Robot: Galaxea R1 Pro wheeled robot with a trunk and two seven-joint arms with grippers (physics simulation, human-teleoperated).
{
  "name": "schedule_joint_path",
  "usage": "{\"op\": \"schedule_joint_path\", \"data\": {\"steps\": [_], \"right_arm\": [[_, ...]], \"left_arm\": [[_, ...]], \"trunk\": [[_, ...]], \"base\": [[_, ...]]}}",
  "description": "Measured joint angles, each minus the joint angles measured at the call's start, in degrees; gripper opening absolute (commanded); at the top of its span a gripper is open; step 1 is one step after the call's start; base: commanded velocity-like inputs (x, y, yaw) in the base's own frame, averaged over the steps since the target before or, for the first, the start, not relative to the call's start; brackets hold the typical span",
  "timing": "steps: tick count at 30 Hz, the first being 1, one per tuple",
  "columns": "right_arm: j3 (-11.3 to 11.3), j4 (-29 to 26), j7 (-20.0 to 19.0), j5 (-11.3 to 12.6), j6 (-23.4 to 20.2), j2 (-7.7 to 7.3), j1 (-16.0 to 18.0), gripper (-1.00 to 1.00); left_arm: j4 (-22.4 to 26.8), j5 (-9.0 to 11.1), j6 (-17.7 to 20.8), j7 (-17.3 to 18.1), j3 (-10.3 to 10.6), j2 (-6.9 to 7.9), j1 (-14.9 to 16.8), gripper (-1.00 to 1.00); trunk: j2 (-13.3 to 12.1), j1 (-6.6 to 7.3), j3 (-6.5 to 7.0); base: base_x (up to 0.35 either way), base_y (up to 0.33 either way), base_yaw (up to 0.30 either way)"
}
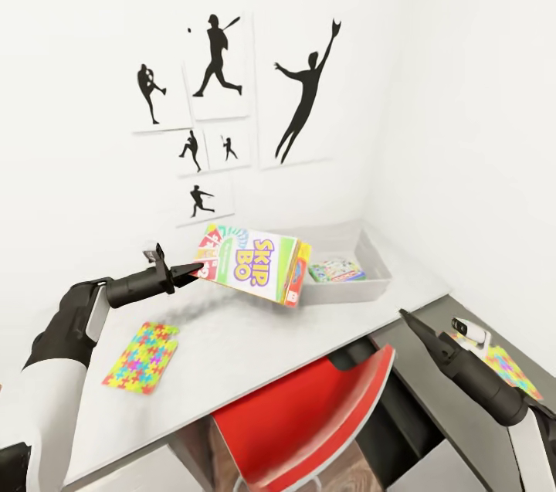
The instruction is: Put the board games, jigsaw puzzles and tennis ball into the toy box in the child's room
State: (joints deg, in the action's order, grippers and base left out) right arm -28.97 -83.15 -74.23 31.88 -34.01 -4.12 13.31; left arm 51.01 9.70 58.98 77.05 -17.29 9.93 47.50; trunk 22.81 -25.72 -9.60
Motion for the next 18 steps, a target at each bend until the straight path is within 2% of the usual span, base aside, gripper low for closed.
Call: {"op": "schedule_joint_path", "data": {"steps": [9, 18], "right_arm": [[0.0, 0.0, 0.0, 0.1, 0.0, 0.0, 0.0, 1.0], [0.0, 0.0, 0.0, 0.2, 0.0, 0.0, 0.0, 1.0]], "left_arm": [[0.1, 0.0, 0.0, 0.0, 0.0, 0.01, 0.0, -1.0], [0.1, 0.1, 0.1, 0.1, 0.0, 0.0, 0.0, -1.0]], "trunk": [[0.0, -0.01, 0.1], [0.0, -0.03, 0.14]], "base": [[0.25, -0.144, 0.002], [0.042, -0.141, 0.004]]}}
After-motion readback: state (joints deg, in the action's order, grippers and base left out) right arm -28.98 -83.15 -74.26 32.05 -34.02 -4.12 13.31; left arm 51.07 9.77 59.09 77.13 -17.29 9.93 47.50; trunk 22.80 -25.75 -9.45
